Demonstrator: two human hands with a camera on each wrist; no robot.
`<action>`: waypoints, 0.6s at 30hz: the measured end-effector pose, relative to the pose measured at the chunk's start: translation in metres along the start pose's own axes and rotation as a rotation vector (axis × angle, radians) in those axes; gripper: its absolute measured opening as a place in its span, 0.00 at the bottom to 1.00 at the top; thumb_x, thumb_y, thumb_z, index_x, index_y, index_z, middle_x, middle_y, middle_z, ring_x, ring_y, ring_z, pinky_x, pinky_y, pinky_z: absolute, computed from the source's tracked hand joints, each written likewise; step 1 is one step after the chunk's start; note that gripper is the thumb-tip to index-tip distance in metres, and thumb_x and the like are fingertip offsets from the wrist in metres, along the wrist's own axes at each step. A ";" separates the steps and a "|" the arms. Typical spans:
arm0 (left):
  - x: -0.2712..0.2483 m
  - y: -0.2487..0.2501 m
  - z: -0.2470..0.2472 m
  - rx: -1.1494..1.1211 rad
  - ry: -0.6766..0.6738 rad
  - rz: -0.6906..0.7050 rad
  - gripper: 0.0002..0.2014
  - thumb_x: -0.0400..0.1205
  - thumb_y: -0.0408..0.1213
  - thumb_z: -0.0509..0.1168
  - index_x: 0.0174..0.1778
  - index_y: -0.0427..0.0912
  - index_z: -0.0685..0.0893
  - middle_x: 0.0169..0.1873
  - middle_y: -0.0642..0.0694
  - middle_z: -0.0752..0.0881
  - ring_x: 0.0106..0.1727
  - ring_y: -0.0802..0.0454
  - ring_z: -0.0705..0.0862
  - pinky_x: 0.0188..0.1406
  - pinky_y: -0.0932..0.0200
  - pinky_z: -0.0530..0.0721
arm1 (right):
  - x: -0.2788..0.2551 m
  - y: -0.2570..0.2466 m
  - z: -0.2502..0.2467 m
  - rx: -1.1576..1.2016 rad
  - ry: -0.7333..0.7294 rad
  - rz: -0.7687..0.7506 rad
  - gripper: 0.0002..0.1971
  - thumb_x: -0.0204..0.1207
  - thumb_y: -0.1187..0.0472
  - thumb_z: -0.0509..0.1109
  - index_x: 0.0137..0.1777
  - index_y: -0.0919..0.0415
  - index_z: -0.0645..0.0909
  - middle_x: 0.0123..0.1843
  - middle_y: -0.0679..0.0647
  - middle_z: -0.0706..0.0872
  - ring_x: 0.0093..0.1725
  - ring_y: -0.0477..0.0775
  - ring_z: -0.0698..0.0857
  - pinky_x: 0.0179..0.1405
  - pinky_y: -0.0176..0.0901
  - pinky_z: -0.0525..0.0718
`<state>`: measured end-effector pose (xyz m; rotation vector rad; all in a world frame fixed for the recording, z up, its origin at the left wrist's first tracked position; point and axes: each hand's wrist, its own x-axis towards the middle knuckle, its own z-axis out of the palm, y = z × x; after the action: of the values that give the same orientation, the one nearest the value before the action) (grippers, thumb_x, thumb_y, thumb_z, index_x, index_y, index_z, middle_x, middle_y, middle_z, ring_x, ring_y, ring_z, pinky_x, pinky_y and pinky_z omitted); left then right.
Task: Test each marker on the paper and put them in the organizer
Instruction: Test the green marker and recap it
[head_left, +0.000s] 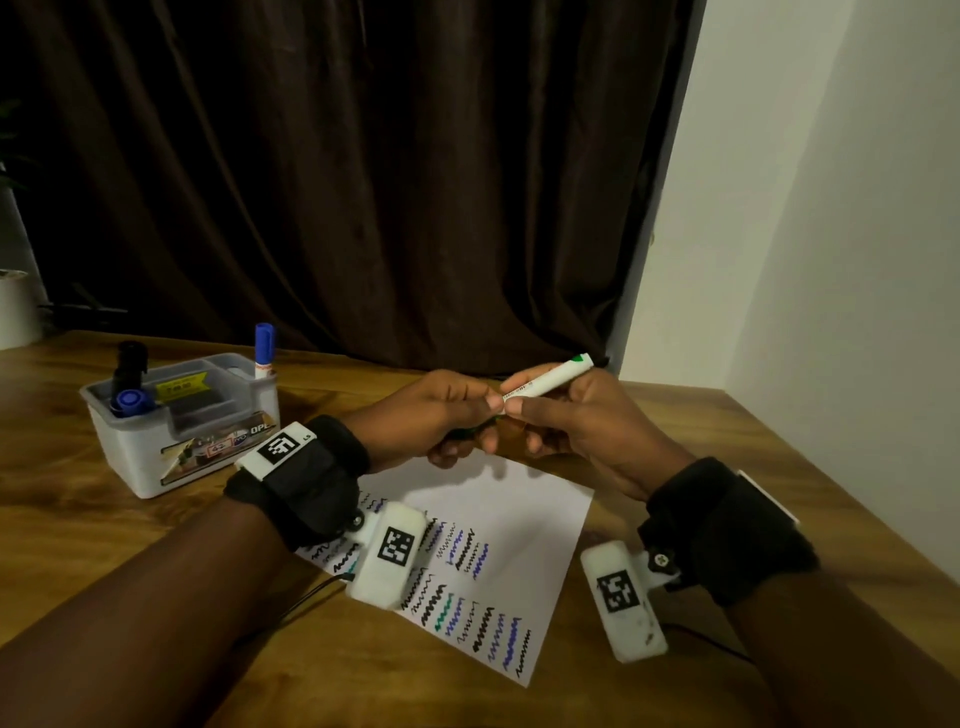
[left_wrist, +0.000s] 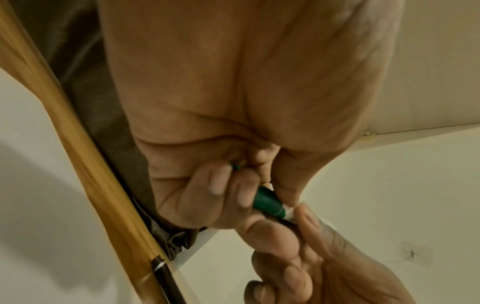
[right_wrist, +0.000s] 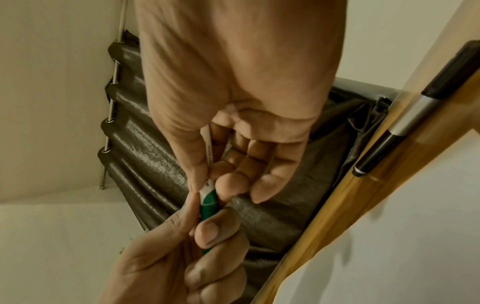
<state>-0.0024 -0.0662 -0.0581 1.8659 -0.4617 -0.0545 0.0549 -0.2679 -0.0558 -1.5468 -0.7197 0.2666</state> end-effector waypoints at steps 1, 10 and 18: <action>0.000 0.001 0.003 -0.005 -0.006 0.003 0.16 0.92 0.40 0.55 0.42 0.45 0.85 0.34 0.43 0.80 0.25 0.56 0.66 0.24 0.61 0.63 | -0.001 0.000 -0.001 0.005 -0.001 0.000 0.10 0.77 0.66 0.78 0.58 0.64 0.90 0.42 0.64 0.89 0.32 0.54 0.84 0.38 0.46 0.88; 0.000 0.007 0.011 0.021 0.092 0.002 0.15 0.92 0.43 0.55 0.41 0.41 0.74 0.26 0.48 0.66 0.24 0.54 0.58 0.21 0.61 0.56 | -0.003 0.001 -0.004 0.060 -0.012 0.024 0.12 0.77 0.58 0.78 0.59 0.59 0.90 0.43 0.60 0.89 0.32 0.52 0.84 0.42 0.48 0.87; 0.001 0.008 0.010 0.020 0.099 -0.005 0.11 0.91 0.46 0.57 0.50 0.49 0.83 0.25 0.48 0.65 0.22 0.55 0.58 0.19 0.66 0.58 | -0.003 0.001 -0.008 0.113 -0.020 0.027 0.15 0.70 0.54 0.79 0.56 0.55 0.91 0.41 0.59 0.88 0.32 0.51 0.84 0.42 0.48 0.87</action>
<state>-0.0065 -0.0778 -0.0545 1.8794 -0.3907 0.0396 0.0571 -0.2762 -0.0565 -1.4488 -0.6881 0.3383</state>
